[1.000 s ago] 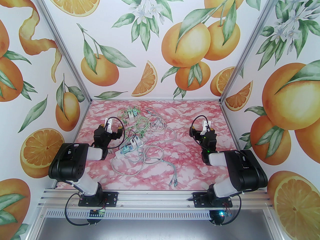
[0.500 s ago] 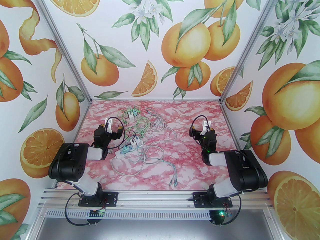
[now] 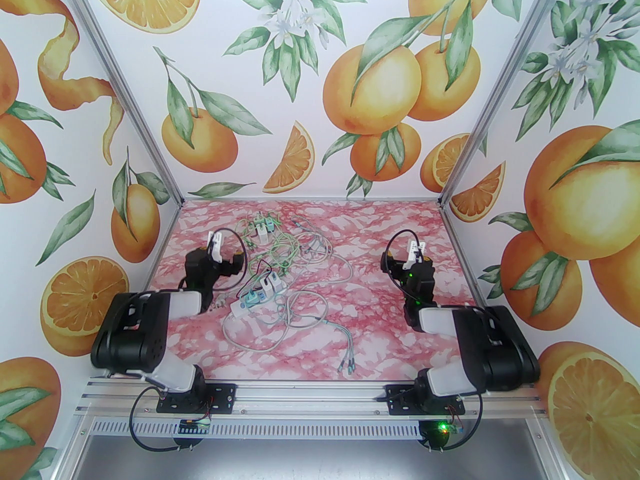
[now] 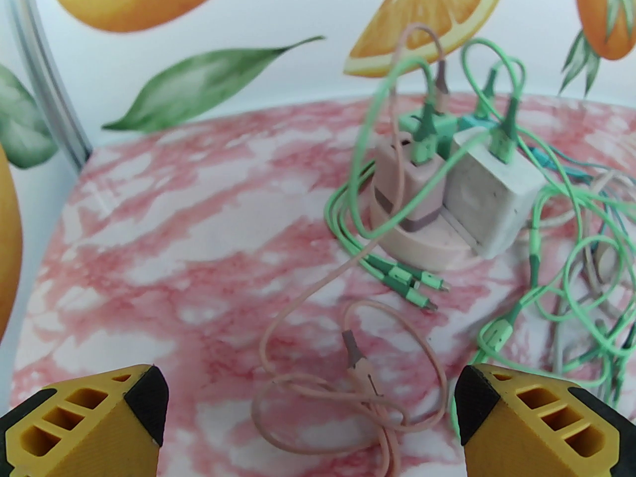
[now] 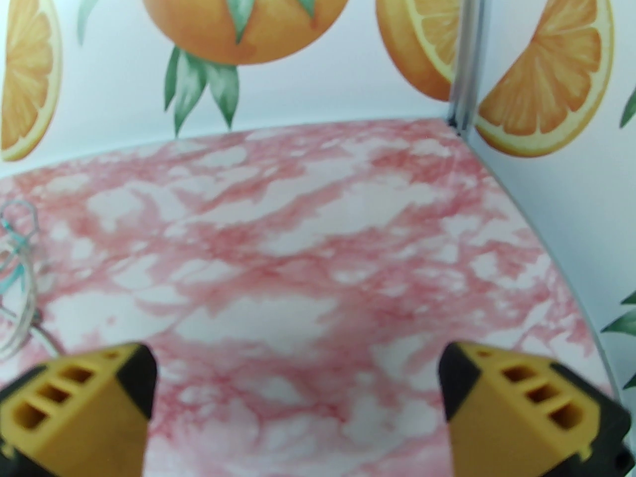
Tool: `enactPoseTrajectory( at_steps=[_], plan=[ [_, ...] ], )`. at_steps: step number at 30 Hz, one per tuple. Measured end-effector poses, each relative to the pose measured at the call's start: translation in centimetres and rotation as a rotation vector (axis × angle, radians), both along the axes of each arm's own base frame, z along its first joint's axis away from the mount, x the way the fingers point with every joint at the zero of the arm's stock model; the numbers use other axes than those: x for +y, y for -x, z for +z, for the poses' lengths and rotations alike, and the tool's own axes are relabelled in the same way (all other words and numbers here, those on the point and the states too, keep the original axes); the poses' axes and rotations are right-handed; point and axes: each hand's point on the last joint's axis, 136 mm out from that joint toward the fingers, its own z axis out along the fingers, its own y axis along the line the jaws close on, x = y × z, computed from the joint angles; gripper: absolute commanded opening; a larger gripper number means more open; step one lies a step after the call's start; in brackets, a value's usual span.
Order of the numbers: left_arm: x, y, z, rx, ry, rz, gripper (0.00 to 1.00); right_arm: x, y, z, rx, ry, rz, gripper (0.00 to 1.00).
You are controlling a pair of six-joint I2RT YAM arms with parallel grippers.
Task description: Pull the plug off the socket
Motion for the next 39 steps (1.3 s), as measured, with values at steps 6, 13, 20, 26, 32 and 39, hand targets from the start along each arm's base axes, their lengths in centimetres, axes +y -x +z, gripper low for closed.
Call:
enactPoseTrajectory(
  at_steps=[6, 13, 20, 26, 32, 39],
  plan=[
    [2.5, -2.3, 11.7, -0.038, 0.122, 0.181, 1.0, -2.5, 0.8, 5.1, -0.044, -0.146, -0.175, 1.0],
    [3.9, 0.5, 9.5, 0.224, 0.265, 0.314, 0.99, -2.0, 0.0, 7.4, -0.029, -0.351, -0.164, 1.0],
    [2.0, 7.7, 2.2, 0.507, 0.383, 0.346, 0.95, 3.8, 0.1, 5.6, 0.107, -0.385, 0.015, 1.0],
    [0.4, 12.6, -0.5, 0.604, 0.501, 0.365, 0.75, 10.4, 1.2, 5.8, 0.173, -0.348, 0.195, 1.0],
    [-1.8, 16.7, -4.0, 0.729, 0.593, 0.391, 0.52, 17.4, 3.8, 6.1, 0.232, -0.271, 0.396, 1.0],
    [-2.8, 18.8, -5.4, 0.781, 0.638, 0.42, 0.44, 22.0, 6.3, 6.5, 0.246, -0.19, 0.528, 1.0]
  ],
)
